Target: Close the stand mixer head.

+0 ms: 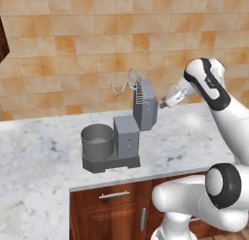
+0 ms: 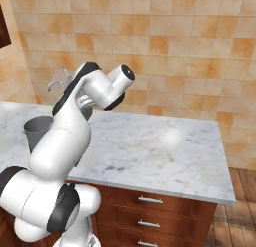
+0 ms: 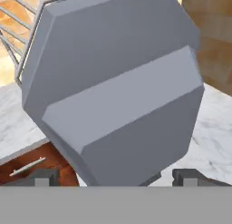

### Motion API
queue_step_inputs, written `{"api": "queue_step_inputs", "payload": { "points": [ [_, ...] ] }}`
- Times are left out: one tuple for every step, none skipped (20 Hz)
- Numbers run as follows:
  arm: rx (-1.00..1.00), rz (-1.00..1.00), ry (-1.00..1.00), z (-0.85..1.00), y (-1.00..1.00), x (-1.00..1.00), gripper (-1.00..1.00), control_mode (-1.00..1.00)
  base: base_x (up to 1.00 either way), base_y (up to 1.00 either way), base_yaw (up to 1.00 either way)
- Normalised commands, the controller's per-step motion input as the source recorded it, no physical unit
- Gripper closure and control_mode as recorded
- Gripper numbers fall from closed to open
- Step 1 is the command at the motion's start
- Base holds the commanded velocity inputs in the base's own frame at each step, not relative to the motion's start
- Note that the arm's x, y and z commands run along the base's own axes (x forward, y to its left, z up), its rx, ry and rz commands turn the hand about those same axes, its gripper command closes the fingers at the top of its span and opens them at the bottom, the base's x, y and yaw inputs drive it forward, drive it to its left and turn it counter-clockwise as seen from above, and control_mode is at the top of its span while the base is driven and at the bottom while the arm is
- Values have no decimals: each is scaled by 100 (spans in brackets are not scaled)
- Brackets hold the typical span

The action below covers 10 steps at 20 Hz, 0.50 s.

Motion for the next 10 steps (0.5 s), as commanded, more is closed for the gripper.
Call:
{"api": "queue_step_inputs", "payload": {
  "points": [
    [1, 23, -12, 0, 3, 59, -100, -100, 0, 0, 0],
    [1, 21, -12, 0, 8, 61, -100, -100, 0, 0, 0],
    [1, 20, -12, 0, 16, 64, -100, -100, 0, 0, 0],
    [2, 20, -10, 0, 20, 64, -100, -100, 0, 0, 0],
    [2, 19, -10, 0, 24, 61, -100, -100, 0, 0, 0],
    [0, 17, -12, 0, 38, 54, -100, -100, 0, 0, 0],
    [0, 16, -12, 0, 43, 54, -100, -100, 0, 0, 0],
    [0, 16, -12, 0, 50, 54, -100, -100, 0, 0, 0],
    [1, 15, -12, 0, 55, 56, -100, -100, 0, 0, 0],
    [5, 15, -11, 0, 69, 62, -100, -100, 0, 0, 0]
  ]
}}
